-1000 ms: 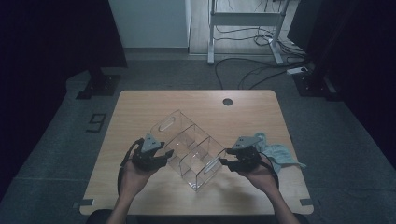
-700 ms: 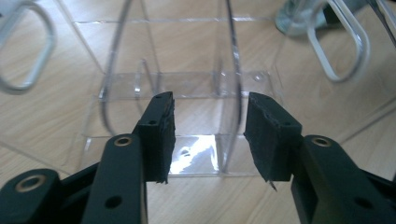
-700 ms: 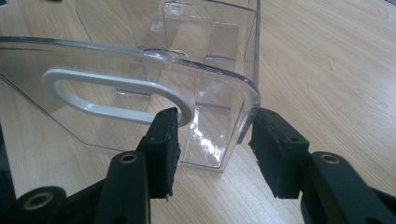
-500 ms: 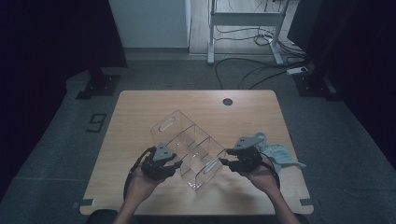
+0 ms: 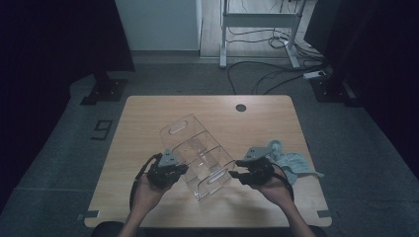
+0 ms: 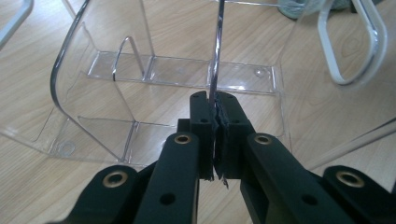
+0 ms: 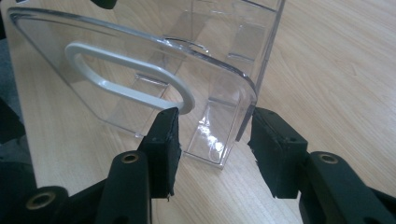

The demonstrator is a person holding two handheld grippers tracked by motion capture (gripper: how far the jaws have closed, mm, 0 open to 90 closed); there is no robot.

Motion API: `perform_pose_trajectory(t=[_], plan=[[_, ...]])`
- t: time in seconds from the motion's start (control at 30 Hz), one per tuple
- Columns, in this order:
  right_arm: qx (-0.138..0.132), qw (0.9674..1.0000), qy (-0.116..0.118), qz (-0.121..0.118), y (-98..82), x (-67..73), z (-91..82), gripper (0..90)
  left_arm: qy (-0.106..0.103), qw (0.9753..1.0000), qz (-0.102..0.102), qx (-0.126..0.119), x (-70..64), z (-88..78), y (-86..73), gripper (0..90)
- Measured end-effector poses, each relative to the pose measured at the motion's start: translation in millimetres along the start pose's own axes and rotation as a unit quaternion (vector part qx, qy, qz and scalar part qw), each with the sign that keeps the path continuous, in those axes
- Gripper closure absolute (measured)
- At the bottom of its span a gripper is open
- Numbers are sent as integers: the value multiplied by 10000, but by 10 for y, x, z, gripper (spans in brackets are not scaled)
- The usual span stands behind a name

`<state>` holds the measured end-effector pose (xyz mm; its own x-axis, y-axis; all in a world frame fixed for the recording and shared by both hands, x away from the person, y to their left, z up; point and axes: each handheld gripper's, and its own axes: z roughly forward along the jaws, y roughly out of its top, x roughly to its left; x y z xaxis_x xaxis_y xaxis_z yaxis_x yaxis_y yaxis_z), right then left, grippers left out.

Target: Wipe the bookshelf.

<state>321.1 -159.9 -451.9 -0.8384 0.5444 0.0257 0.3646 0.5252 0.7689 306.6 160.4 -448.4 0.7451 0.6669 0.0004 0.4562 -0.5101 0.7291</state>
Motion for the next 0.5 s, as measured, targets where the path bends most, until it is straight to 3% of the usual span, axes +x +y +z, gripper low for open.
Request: perform_pose_trajectory(t=[0.5], plan=[[-15,9995,299,-34,6,65,24,525,352,9993,-59,-65,101,56,23,828]])
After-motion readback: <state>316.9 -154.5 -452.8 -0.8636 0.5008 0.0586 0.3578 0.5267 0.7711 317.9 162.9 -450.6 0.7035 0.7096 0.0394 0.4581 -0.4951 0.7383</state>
